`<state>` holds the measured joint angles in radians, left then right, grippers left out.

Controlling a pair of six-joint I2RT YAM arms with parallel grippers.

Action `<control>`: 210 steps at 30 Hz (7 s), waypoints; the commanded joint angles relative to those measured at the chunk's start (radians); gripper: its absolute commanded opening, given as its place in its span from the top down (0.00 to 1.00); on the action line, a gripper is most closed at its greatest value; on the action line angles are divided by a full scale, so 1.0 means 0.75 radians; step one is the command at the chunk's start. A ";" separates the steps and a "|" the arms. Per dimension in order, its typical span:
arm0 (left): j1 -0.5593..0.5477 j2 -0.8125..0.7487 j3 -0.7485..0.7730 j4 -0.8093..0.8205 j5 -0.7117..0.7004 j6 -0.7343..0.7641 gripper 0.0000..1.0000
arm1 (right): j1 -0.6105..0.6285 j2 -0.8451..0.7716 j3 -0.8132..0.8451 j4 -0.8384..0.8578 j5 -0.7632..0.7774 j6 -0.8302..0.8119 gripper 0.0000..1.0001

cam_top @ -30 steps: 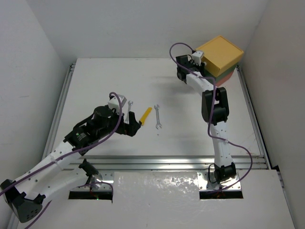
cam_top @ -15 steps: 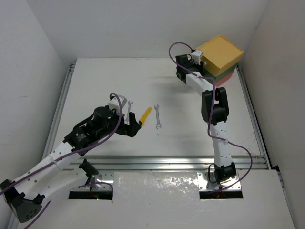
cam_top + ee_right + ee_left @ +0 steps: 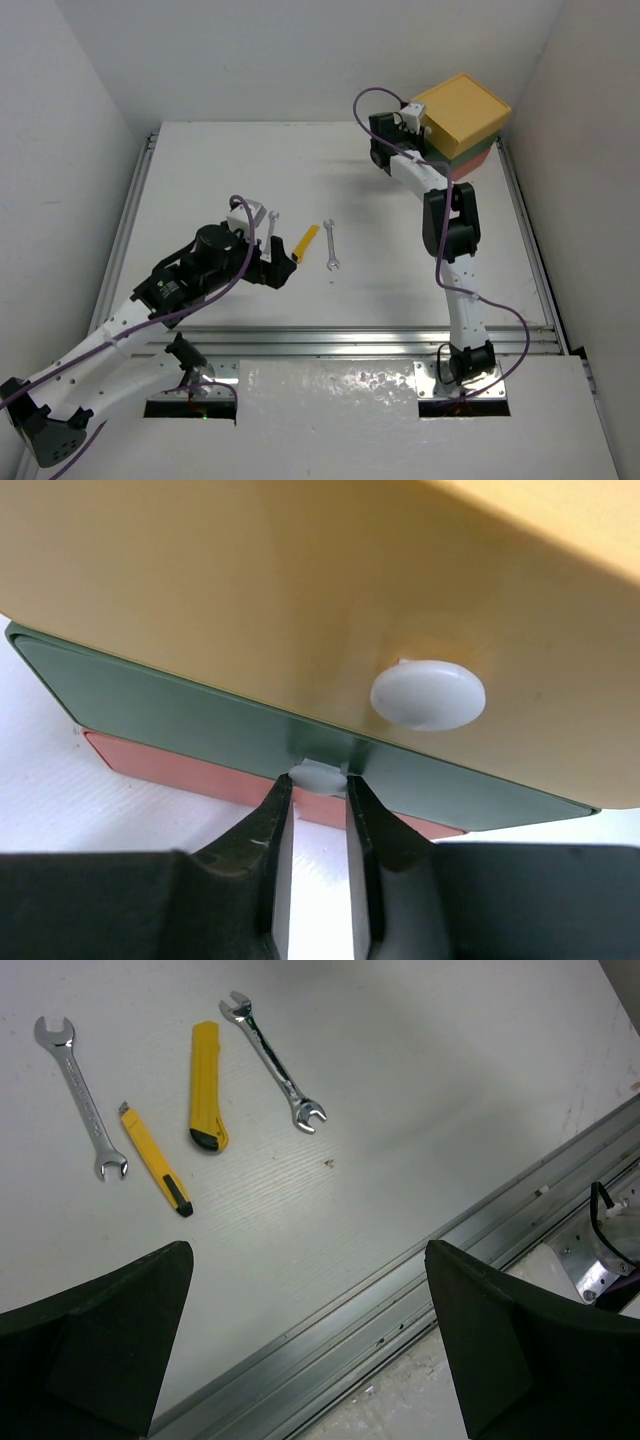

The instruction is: Sort the tools into containers

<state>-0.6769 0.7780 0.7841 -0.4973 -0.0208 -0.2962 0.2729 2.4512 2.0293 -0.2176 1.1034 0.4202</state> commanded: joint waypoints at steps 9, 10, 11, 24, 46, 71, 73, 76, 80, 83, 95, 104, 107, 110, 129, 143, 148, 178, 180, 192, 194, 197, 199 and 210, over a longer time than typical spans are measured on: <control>-0.022 -0.035 -0.004 0.058 0.009 0.010 0.00 | 0.059 -0.057 -0.036 0.216 0.034 -0.098 0.95; -0.022 -0.035 -0.004 0.058 0.009 0.010 0.00 | 0.072 -0.057 -0.045 0.253 0.044 -0.126 0.96; -0.024 -0.033 -0.004 0.058 0.009 0.010 0.00 | 0.078 -0.055 -0.047 0.268 0.046 -0.133 0.96; -0.032 -0.043 -0.004 0.058 0.003 0.008 0.00 | 0.174 -0.153 -0.206 0.343 0.061 -0.086 0.99; -0.042 -0.029 -0.006 0.058 -0.005 0.006 0.00 | 0.135 -0.317 -0.100 -0.112 -0.553 -0.155 0.27; -0.042 0.022 -0.006 0.051 -0.017 0.002 0.00 | -0.114 -0.174 0.205 -0.583 -1.311 -0.532 0.35; -0.044 0.022 -0.006 0.051 -0.021 0.000 0.00 | -0.116 -0.161 0.213 -0.597 -1.342 -0.536 0.36; -0.044 0.026 -0.006 0.049 -0.025 0.000 0.00 | -0.137 -0.151 0.237 -0.634 -1.440 -0.544 0.42; -0.042 0.032 -0.006 0.049 -0.025 -0.002 0.00 | -0.172 -0.174 0.229 -0.677 -1.679 -0.552 0.57; -0.044 0.036 -0.006 0.047 -0.028 -0.002 0.00 | -0.178 -0.198 0.213 -0.698 -1.690 -0.607 0.57; -0.042 0.038 -0.004 0.041 -0.060 -0.008 0.00 | -0.164 -0.425 0.164 -0.614 -1.729 -0.456 0.12; -0.038 0.016 0.032 -0.042 -0.376 -0.102 0.00 | 0.100 -0.715 -0.068 -0.583 -1.435 -0.274 0.01; -0.016 -0.027 0.075 -0.132 -0.622 -0.206 0.00 | 0.302 -0.867 -0.326 -0.467 -1.256 -0.196 0.01; 0.013 -0.129 0.077 -0.149 -0.706 -0.233 0.00 | 0.466 -0.900 -0.608 -0.403 -1.148 -0.040 0.01; 0.011 -0.170 0.049 -0.098 -0.553 -0.153 0.00 | 0.507 -0.360 -0.505 -0.565 -1.312 0.137 0.44; 0.011 -0.199 0.041 -0.079 -0.518 -0.139 0.00 | 0.487 -0.108 -0.394 -0.749 -1.281 0.139 0.67; 0.009 -0.197 0.039 -0.077 -0.506 -0.135 0.00 | 0.491 -0.096 -0.429 -0.796 -1.234 0.160 0.73; 0.009 -0.168 0.034 -0.069 -0.486 -0.129 0.00 | 0.404 -1.008 -0.780 -0.346 -1.083 -0.308 1.00; 0.007 -0.164 0.034 -0.069 -0.484 -0.129 0.00 | 0.352 -0.986 -0.667 -0.378 -1.093 -0.425 1.00; 0.005 -0.133 0.030 -0.061 -0.457 -0.116 0.00 | 0.053 -0.499 0.183 -0.451 -1.040 -0.954 1.00; 0.005 -0.127 0.032 -0.059 -0.453 -0.114 0.00 | 0.033 -0.477 0.172 -0.356 -1.027 -0.994 1.00; 0.007 -0.115 0.028 -0.057 -0.439 -0.112 0.00 | 0.000 -0.421 0.248 -0.334 -1.044 -1.027 1.00; 0.007 -0.107 0.028 -0.055 -0.435 -0.108 0.00 | -0.016 -0.370 0.282 -0.326 -1.062 -1.033 1.00; 0.007 -0.041 0.034 -0.055 -0.441 -0.108 0.00 | -0.026 -0.255 0.309 -0.280 -0.974 -1.061 0.37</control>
<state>-0.6746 0.7269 0.8051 -0.5800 -0.3538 -0.3897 0.2554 2.2910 2.1990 -0.4835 0.3500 -0.3779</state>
